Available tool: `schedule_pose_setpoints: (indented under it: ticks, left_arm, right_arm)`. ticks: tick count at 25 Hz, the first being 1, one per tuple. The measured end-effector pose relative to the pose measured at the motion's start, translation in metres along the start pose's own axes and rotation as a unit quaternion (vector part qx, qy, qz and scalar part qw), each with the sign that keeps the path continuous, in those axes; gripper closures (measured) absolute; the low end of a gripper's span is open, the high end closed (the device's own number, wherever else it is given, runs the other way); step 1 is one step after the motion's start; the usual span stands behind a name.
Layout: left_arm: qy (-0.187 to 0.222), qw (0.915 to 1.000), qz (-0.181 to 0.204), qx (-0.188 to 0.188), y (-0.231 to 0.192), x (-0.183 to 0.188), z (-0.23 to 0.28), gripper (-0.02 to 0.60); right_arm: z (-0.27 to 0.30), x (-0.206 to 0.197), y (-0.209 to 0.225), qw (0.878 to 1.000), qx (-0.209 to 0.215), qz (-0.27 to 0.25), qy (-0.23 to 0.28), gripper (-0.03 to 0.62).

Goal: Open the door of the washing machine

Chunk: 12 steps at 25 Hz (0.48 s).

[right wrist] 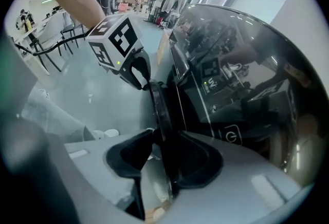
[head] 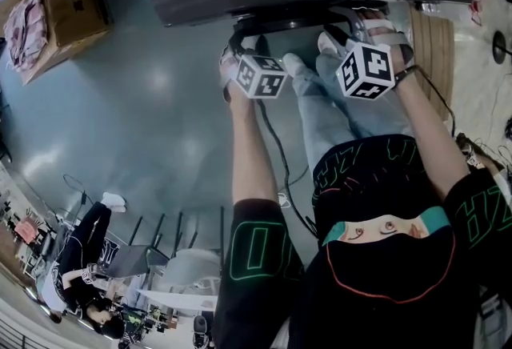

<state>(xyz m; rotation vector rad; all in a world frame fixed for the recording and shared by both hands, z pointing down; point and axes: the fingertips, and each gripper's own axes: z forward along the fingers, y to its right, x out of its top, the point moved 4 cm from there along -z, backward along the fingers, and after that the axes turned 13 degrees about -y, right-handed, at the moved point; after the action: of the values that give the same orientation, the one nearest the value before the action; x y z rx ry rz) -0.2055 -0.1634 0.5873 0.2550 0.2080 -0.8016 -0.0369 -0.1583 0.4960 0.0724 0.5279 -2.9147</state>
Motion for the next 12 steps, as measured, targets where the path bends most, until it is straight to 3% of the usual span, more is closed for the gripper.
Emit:
schedule_pose_setpoints:
  ticks: [12]
  left_arm:
    - [-0.008,0.9988,-0.048,-0.006,0.027,-0.026,-0.007,0.405]
  right_arm:
    - [-0.005,-0.004,-0.017,0.999,0.045,-0.019,0.001,0.439]
